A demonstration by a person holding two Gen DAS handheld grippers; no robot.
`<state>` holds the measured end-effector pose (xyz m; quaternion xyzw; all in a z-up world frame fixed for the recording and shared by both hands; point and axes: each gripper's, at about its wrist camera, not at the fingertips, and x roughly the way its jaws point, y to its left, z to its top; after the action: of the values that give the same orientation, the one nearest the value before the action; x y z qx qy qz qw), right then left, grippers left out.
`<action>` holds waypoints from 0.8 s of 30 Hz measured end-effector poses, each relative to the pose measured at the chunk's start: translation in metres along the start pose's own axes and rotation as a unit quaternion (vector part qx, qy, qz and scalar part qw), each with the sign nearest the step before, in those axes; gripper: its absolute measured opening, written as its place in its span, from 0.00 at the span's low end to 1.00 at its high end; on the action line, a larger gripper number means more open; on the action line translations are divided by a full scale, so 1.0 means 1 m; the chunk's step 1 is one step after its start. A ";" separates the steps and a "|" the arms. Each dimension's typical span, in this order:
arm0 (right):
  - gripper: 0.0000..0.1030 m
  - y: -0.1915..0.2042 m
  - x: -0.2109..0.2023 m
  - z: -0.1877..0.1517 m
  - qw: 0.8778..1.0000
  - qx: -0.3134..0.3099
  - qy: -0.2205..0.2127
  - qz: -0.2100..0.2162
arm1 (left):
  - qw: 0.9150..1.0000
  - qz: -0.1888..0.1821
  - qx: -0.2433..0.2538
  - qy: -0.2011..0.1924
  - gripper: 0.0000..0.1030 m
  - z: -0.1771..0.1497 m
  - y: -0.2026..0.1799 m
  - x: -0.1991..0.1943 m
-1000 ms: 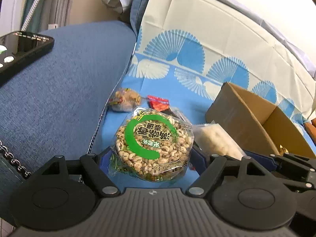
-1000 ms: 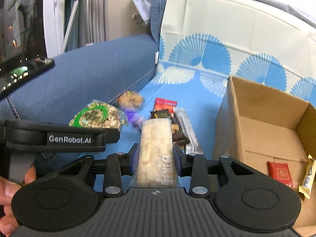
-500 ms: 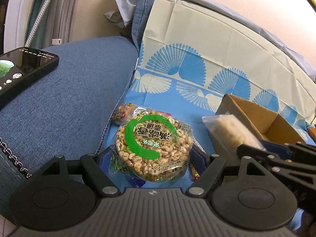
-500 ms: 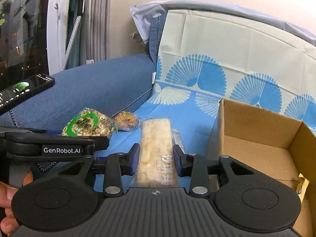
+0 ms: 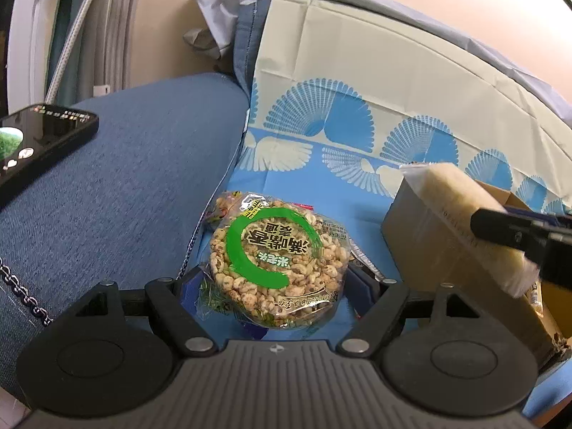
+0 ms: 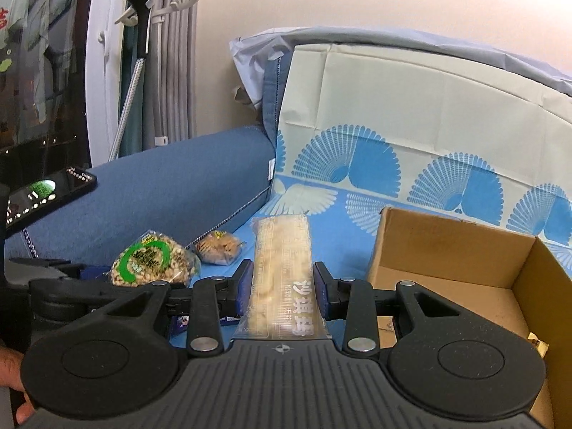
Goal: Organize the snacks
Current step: 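Drop the rice bar into the box with the right tool while the left tool carries the nut pack over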
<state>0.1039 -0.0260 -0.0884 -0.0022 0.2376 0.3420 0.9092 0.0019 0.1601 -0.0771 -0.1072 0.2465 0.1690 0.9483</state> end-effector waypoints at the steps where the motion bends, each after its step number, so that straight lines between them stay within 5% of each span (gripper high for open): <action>1: 0.36 -0.001 -0.002 0.001 1.000 0.002 -0.002 0.000 | 1.000 -0.002 0.003 -0.003 0.80 0.000 -0.001 -0.001; 14: 0.36 -0.044 -0.017 0.006 0.998 0.050 -0.026 -0.019 | 1.000 0.022 -0.011 -0.005 0.80 0.007 -0.008 -0.011; 24: 0.36 -0.085 -0.021 0.014 0.990 0.124 -0.042 -0.053 | 0.999 -0.007 0.002 -0.032 0.80 0.040 -0.047 -0.026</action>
<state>0.1492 -0.1023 -0.0804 0.1123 0.2392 0.2612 0.9284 0.0152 0.1214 -0.0242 -0.1014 0.2156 0.1652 0.9570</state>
